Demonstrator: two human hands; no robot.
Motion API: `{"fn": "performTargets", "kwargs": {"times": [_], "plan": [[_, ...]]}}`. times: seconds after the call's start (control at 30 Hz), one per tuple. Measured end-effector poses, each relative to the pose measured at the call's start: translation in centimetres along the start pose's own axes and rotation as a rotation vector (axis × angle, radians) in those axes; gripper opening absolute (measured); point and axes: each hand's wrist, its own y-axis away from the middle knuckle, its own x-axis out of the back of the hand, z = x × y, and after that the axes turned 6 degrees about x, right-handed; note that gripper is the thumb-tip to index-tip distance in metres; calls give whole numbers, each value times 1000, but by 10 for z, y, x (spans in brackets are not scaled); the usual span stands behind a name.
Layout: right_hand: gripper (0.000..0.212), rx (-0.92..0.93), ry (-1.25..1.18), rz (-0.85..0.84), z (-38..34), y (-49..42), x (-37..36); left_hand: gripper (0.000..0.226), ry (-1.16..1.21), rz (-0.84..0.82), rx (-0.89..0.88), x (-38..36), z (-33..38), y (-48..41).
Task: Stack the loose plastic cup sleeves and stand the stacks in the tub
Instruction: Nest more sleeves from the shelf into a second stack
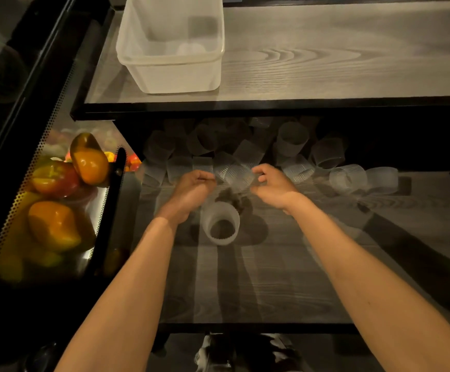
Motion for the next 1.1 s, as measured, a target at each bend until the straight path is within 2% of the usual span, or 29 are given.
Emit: {"fn": "performTargets", "kwargs": {"times": [0.13, 0.3, 0.37, 0.5, 0.6, 0.73, 0.77, 0.83, 0.87, 0.97, 1.1], "plan": [[60, -56, -67, 116, 4, -20, 2, 36, -122, -3, -54, -15, 18, -16], [45, -85, -98, 99, -2, -34, 3, 59, -232, -40, -74, -34, 45, -29], [44, -93, -137, 116, 1, -40, 1, 58, -323, -43, -52, -39, 52, -35], [33, -85, -186, 164, -4, -42, 1, 38, -412, -117, -33, -40, 57, -43], [25, -63, -224, 246, -6, -40, 7, 31, -363, -122, -111, -37, 56, -44], [30, 18, -304, 307, -11, -31, 11, 12, -165, 3, -218, -30, 57, -33], [38, 41, -320, 295, -13, -28, 11, 14, -106, 11, -218, -28, 55, -30], [50, 72, -345, 272, -18, -19, 11, 38, -10, 21, -192, -23, 53, -22], [43, 98, -349, 271, -21, -14, 11, 43, 11, 26, -211, -20, 50, -18], [15, 144, -381, 223, -29, -1, 15, 21, 41, -31, -308, -7, 42, -4], [6, 132, -476, 2, -35, 19, 17, 15, 117, -153, -196, 11, 30, 16]]}}
